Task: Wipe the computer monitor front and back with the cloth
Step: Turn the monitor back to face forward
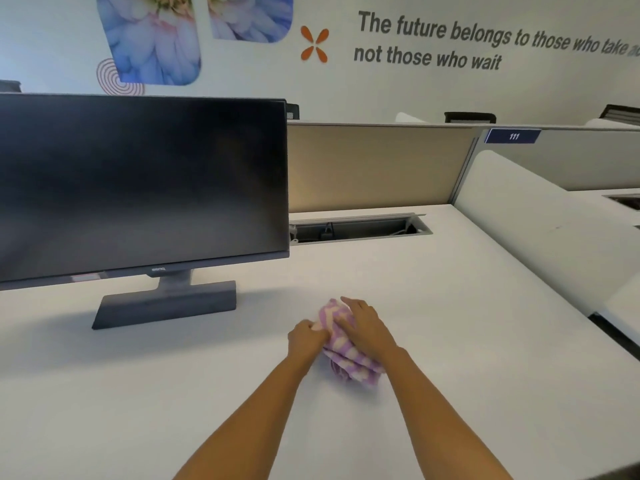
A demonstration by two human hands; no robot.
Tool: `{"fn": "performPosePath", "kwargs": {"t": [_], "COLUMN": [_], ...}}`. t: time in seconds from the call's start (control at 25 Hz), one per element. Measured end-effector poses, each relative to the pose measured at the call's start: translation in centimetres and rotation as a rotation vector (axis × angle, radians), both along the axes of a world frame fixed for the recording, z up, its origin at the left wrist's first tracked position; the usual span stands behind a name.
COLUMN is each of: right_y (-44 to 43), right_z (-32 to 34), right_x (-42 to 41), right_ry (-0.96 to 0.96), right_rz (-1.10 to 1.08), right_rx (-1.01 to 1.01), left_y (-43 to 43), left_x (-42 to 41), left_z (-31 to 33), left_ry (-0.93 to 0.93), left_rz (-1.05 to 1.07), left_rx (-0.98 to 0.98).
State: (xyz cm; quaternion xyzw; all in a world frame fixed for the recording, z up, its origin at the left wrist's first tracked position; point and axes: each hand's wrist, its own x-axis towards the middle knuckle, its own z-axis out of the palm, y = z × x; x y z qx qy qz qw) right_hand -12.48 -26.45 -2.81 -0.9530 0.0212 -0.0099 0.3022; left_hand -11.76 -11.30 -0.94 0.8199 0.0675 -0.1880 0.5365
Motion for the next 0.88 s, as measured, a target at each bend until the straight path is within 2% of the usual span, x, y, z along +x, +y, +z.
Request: {"fn": "performPosePath", "kwargs": {"t": [0.12, 0.2, 0.32, 0.44, 0.56, 0.68, 0.76, 0.88], "right_y": [-1.4, -2.5, -4.4, -5.1, -5.1, -5.9, -7.0, -8.2], "right_z": [3.1, 5.4, 8.7, 10.9, 12.4, 12.8, 13.2, 13.4], "right_x": [1.0, 1.9, 2.8, 3.2, 3.4, 4.2, 5.2, 7.7], "right_ry": [-0.111, -0.193, -0.187, -0.193, -0.342, -0.397, -0.326, -0.252], "right_rz": [-0.003, 0.045, 0.127, 0.079, -0.043, -0.111, -0.149, -0.308], "right_rx": [0.19, 0.203, 0.204, 0.271, 0.373, 0.36, 0.361, 0.345], "left_y": [-1.6, -2.1, -1.9, -1.0, -0.4, -0.2, -0.4, -2.0], "left_x": [1.2, 2.4, 4.7, 6.9, 8.5, 10.2, 11.7, 14.1], "left_z": [3.3, 6.1, 9.7, 12.2, 13.4, 14.6, 15.5, 15.4], "left_ry": [-0.208, -0.328, -0.444, -0.374, -0.191, -0.162, -0.161, -0.334], "left_rz": [-0.003, -0.14, -0.39, -0.521, -0.703, -0.657, -0.625, -0.434], "left_rx": [-0.073, -0.158, -0.162, -0.05, 0.138, 0.118, 0.046, 0.074]}}
